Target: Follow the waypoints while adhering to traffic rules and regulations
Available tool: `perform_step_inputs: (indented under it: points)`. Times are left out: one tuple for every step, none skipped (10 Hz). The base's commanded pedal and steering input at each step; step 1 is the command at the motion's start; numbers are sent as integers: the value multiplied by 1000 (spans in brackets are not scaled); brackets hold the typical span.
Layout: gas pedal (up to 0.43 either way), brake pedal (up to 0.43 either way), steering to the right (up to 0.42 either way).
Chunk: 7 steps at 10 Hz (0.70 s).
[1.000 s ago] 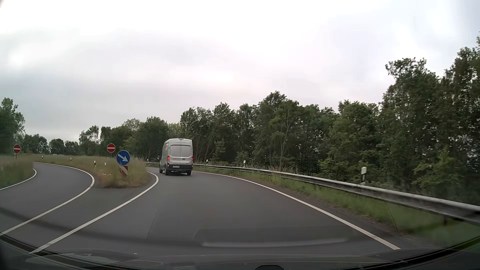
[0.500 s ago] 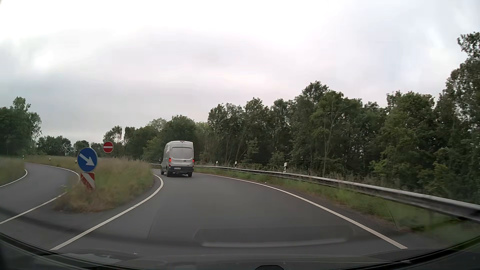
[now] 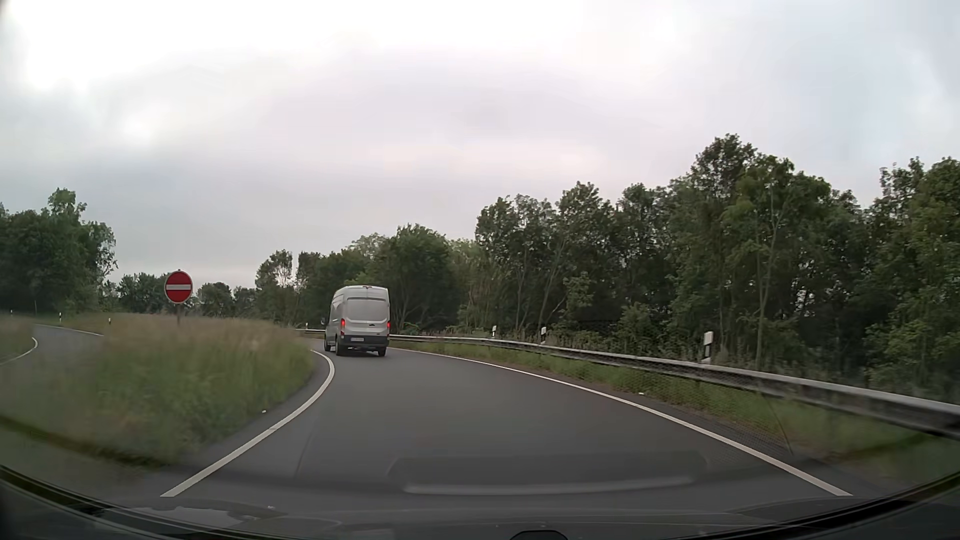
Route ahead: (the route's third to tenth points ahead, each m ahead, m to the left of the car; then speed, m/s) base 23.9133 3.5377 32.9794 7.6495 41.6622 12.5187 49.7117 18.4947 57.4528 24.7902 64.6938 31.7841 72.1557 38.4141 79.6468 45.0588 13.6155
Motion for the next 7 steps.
perform_step_inputs:
  points:
    - [220, 0, -74]
    - [220, 0, -71]
    - [220, 0, -71]
    - [220, 0, -71]
    - [220, 0, -71]
    - [220, 0, -71]
    - [220, 0, -71]
